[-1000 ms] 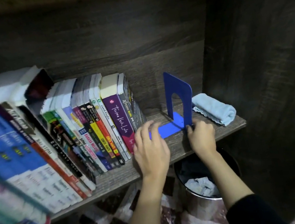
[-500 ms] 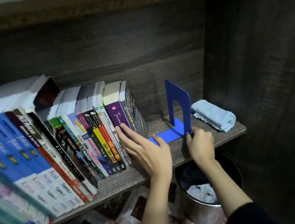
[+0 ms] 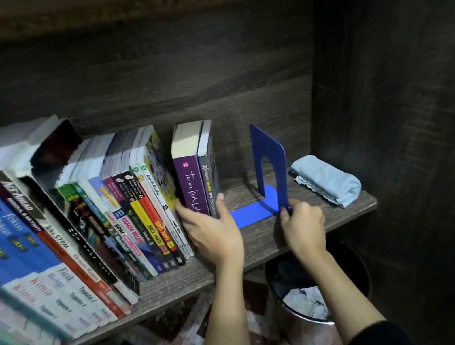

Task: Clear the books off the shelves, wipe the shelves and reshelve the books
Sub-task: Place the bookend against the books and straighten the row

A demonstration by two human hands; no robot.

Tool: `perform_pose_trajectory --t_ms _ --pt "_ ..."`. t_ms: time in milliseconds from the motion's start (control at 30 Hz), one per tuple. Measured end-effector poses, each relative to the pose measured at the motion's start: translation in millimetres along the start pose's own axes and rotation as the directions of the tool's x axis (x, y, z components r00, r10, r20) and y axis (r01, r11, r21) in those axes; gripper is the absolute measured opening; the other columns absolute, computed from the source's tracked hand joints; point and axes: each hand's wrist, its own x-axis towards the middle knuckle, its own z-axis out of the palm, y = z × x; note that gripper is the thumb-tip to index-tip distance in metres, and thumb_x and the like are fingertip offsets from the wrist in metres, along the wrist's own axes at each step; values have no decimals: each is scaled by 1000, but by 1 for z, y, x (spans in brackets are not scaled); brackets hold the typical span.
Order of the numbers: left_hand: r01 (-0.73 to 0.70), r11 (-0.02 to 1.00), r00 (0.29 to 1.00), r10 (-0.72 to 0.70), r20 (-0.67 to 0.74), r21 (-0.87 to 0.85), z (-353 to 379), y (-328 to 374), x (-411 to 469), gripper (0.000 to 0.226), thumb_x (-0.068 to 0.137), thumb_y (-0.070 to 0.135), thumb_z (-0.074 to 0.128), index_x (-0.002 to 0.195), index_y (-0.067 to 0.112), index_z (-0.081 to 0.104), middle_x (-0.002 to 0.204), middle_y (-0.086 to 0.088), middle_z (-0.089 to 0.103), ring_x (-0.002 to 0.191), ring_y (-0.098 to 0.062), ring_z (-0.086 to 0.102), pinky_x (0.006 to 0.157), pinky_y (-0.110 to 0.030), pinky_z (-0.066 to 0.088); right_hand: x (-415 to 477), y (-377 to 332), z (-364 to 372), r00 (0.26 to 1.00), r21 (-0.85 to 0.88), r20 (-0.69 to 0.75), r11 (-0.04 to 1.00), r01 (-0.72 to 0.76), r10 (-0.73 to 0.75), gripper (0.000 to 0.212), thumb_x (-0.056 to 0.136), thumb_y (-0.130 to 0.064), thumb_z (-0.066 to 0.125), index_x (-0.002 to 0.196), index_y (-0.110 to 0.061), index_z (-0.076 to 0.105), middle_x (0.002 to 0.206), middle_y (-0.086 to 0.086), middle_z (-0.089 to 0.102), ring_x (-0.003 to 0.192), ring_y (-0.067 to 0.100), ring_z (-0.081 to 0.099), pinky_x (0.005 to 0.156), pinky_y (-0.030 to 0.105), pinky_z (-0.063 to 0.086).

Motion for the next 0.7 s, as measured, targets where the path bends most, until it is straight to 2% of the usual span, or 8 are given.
perform_pose_trajectory --t_ms 33,100,200,400,567,700 --pt "32 999 999 -32 15 41 -2 -1 4 80 83 43 66 143 9 27 128 -21 53 110 -39 54 84 -45 45 0 0 0 1000 -5 2 1000 3 -3 30 96 -17 48 121 -13 63 104 22 67 104 39 57 83 37 40" --pt "0 989 1000 -2 18 145 -8 -4 10 75 82 43 68 139 9 33 115 -20 62 101 -39 60 80 -43 46 1 1 -1 1000 -10 0 1000 8 -8 30 96 -17 48 121 -12 63 103 22 67 104 40 56 84 37 40" --pt "-26 975 1000 22 20 223 -14 -3 14 68 82 41 68 134 9 38 109 -19 65 98 -39 62 81 -42 47 1 1 0 1000 2 -11 1000 3 -3 29 96 -16 48 119 -10 64 102 24 67 103 41 56 84 38 40" --pt "51 989 997 -42 -70 141 -9 2 13 60 80 39 70 122 5 46 105 -24 65 95 -42 61 80 -43 44 -7 -11 11 998 5 49 999 48 -48 28 95 -18 48 115 -8 65 102 25 66 101 40 58 83 39 42" --pt "81 986 994 -70 -79 147 -6 7 2 60 79 41 70 124 8 47 107 -22 65 98 -42 60 80 -44 44 -15 -24 23 989 -30 95 993 113 -109 30 96 -19 46 117 -9 64 105 25 65 103 40 58 85 39 41" --pt "97 990 992 -89 -84 101 0 8 -7 61 79 41 70 126 9 46 109 -22 65 100 -41 59 80 -43 43 -17 -25 28 990 -12 95 995 102 -100 30 96 -18 45 116 -8 65 103 25 65 102 40 58 84 40 41"
